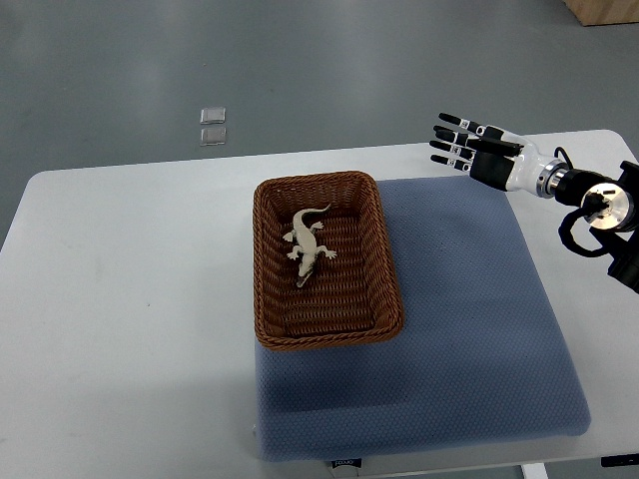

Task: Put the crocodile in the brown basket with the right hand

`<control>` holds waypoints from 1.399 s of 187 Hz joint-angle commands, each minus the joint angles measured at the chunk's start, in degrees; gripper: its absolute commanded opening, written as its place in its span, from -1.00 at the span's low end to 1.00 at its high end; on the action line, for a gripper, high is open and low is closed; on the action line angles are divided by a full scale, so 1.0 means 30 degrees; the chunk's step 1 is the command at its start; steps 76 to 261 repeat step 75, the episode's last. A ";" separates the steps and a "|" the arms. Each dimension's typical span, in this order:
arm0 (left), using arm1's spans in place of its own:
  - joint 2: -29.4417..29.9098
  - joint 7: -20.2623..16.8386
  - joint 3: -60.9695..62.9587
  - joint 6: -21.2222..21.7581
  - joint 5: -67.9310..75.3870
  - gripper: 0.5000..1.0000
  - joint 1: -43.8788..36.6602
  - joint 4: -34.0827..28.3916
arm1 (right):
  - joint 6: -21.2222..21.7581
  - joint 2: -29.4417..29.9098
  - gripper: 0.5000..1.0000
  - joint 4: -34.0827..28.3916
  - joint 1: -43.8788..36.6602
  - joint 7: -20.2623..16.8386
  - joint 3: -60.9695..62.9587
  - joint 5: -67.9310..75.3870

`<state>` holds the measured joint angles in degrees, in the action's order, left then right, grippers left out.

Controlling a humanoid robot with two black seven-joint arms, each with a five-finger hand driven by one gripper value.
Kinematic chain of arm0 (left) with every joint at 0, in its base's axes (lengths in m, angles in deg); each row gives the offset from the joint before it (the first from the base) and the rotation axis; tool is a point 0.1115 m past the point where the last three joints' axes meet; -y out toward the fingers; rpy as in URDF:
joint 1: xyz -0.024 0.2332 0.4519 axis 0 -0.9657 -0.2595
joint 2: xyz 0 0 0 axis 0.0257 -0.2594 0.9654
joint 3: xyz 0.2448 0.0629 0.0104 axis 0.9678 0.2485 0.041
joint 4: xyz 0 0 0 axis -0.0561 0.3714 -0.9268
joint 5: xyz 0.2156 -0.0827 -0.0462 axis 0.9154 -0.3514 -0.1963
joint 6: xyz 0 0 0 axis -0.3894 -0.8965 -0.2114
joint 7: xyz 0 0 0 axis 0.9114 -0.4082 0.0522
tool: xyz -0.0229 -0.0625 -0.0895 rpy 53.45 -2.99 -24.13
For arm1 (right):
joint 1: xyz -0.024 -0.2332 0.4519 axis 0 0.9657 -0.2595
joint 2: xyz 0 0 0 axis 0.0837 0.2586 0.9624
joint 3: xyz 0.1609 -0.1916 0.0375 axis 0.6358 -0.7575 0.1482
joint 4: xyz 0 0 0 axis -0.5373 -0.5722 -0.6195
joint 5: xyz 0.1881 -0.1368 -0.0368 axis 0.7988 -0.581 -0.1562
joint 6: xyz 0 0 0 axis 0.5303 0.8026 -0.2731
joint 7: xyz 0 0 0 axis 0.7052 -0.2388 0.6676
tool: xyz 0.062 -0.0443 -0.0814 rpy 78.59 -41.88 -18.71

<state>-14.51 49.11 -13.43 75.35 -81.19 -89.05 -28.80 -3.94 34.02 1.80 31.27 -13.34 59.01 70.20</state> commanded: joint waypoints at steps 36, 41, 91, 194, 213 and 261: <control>0.0000 0.0003 0.0000 0.0002 0.0000 1.00 0.0001 0.0000 | 0.0150 0.0027 0.73 0.0000 0.0251 0.0022 0.0052 0.0346; 0.0000 0.0003 0.0000 0.0002 0.0000 1.00 0.0001 0.0000 | 0.0179 0.0027 0.73 0.0000 0.0280 0.0051 0.0081 0.0346; 0.0000 0.0003 0.0000 0.0002 0.0000 1.00 0.0001 0.0000 | 0.0209 0.0027 0.74 -0.0030 0.0251 0.0110 0.0139 0.0082; 0.0000 0.0003 0.0000 0.0002 0.0000 1.00 0.0001 0.0000 | 0.0209 0.0027 0.74 -0.0030 0.0251 0.0110 0.0139 0.0082; 0.0000 0.0003 0.0000 0.0002 0.0000 1.00 0.0001 0.0000 | 0.0209 0.0027 0.74 -0.0030 0.0251 0.0110 0.0139 0.0082; 0.0000 0.0003 0.0000 0.0002 0.0000 1.00 0.0001 0.0000 | 0.0209 0.0027 0.74 -0.0030 0.0251 0.0110 0.0139 0.0082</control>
